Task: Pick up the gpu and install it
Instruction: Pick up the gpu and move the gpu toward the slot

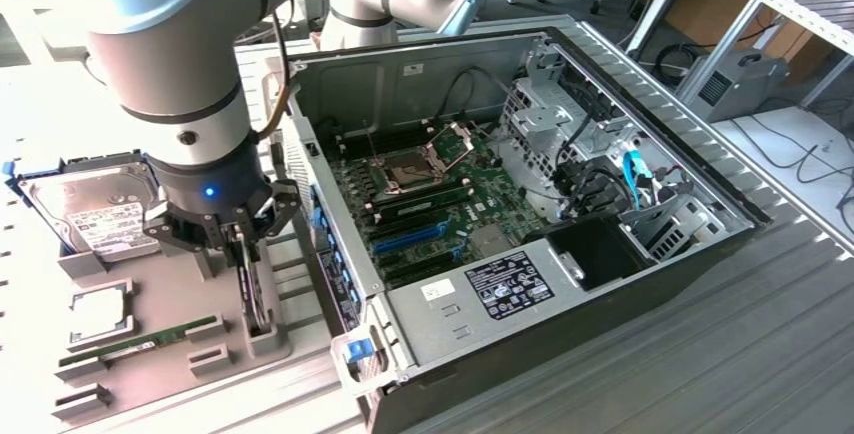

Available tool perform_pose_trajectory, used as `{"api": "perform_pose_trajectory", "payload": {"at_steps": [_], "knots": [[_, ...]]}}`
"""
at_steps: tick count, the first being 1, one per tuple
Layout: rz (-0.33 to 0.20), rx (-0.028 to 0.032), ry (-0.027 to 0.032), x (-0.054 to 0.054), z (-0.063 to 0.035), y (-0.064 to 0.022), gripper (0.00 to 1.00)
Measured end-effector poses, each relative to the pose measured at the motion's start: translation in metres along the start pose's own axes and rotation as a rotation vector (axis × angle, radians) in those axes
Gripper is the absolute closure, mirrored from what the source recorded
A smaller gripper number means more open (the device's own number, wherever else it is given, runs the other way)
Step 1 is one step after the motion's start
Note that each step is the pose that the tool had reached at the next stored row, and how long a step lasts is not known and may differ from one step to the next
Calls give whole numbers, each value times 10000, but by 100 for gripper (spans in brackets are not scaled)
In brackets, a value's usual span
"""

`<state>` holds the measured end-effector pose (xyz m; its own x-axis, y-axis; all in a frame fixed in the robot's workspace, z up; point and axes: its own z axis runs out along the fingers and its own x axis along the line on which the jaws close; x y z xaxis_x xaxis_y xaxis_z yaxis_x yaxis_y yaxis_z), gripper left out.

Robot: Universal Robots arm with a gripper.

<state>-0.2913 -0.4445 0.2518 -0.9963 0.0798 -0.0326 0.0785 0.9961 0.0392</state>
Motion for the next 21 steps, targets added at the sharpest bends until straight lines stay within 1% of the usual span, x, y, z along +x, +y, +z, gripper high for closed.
{"api": "perform_pose_trajectory", "payload": {"at_steps": [21], "knots": [[0,0,0,-1,-38,2,73]]}}
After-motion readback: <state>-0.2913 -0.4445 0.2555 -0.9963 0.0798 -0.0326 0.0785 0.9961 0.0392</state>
